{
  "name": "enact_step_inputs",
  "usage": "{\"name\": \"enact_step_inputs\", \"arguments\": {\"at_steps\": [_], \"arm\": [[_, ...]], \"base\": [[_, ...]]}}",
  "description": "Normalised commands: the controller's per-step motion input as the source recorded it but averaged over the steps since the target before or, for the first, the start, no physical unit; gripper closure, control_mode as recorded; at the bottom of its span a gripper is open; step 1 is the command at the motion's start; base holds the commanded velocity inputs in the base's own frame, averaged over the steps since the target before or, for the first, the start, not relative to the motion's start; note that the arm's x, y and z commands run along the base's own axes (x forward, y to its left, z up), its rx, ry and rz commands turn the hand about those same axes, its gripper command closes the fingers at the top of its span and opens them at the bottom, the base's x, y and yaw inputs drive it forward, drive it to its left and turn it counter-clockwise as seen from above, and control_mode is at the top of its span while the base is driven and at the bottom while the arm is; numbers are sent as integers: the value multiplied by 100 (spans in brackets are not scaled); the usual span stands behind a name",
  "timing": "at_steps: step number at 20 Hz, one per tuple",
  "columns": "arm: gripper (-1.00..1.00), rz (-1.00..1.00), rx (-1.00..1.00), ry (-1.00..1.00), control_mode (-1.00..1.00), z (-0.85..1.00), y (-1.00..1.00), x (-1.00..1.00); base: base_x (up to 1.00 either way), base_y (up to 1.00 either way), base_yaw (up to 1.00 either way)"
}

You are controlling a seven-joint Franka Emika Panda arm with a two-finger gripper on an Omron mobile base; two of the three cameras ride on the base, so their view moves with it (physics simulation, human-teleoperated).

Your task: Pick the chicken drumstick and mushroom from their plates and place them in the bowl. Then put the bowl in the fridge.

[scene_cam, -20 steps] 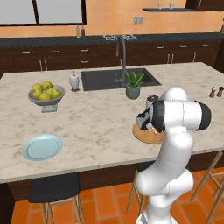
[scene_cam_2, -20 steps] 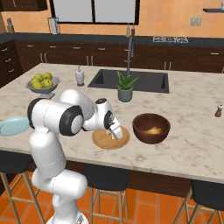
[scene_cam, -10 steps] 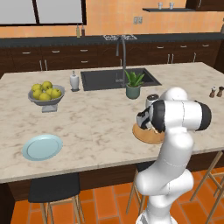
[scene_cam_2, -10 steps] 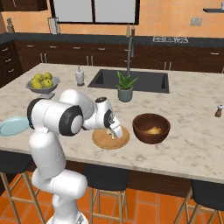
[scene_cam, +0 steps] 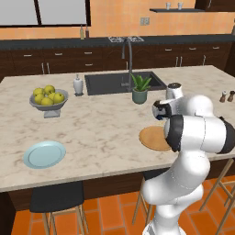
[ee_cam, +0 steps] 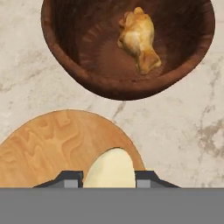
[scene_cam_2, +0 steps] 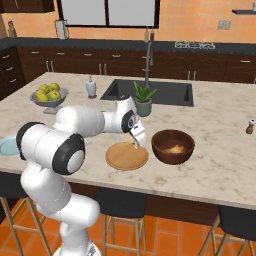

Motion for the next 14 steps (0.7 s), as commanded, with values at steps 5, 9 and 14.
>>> {"name": "enact_step_inputs", "arguments": {"at_steps": [5,9,14], "arm": [[100,-19,3,6,-100,95,-73,-3],[100,-7,0,14,-100,-3,-77,20],[100,-4,3,2,-100,-47,-67,29]], "base": [[0,0,0],[0,0,0],[0,0,0]]}}
